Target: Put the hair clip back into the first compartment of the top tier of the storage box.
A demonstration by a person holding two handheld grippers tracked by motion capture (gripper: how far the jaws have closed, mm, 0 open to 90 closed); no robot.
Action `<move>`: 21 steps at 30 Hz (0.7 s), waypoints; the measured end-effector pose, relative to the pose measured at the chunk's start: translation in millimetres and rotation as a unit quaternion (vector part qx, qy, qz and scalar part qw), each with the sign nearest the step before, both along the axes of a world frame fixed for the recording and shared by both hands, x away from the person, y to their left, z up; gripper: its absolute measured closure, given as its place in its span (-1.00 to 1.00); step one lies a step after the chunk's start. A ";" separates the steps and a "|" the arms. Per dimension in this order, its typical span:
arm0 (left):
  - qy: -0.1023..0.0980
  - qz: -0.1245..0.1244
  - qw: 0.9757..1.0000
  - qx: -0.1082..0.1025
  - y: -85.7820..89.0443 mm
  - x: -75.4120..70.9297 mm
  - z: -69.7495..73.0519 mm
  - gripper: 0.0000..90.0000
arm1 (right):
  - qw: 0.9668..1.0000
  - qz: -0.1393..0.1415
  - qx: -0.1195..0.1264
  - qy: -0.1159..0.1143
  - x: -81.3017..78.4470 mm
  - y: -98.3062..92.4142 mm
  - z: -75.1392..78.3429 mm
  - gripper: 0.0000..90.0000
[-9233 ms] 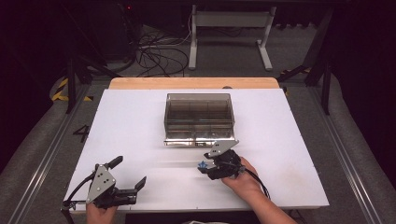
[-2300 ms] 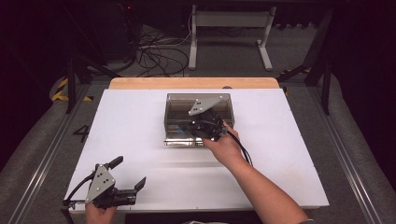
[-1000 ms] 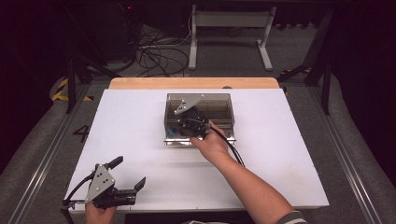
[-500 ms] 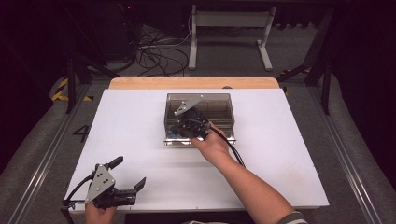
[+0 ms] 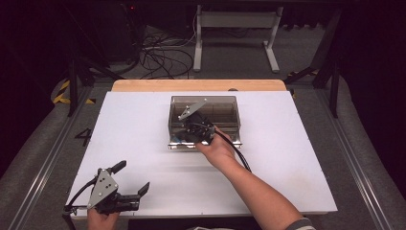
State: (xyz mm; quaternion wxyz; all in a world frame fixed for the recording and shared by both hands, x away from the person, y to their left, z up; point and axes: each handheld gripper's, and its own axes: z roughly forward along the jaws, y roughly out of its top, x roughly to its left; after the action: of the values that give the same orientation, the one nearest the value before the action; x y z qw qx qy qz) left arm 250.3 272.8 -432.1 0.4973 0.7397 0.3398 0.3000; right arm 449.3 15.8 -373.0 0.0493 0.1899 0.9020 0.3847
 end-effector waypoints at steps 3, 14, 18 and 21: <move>0.001 0.000 1.000 0.000 -0.3 -0.1 -0.1 -0.94 | 1.000 -0.001 0.000 0.003 0.1 0.0 -0.6 0.96; 0.001 0.000 1.000 0.001 -0.5 -0.2 0.0 -0.94 | 1.000 -0.003 -0.004 0.005 1.1 -0.1 -1.8 0.95; 0.001 0.000 1.000 0.000 -0.4 -0.1 0.0 -0.94 | 1.000 -0.006 -0.006 0.005 1.8 -0.4 -2.2 0.95; 0.000 0.000 1.000 0.003 -0.3 0.1 0.1 -0.94 | 1.000 -0.007 -0.008 0.003 1.8 -0.3 -2.2 0.94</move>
State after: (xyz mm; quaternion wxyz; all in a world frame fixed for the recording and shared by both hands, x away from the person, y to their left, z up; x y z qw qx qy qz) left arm 250.4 272.6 -432.1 0.4955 0.7410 0.3388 0.3010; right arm 451.0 15.5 -375.2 0.0509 0.1966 0.9038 0.3766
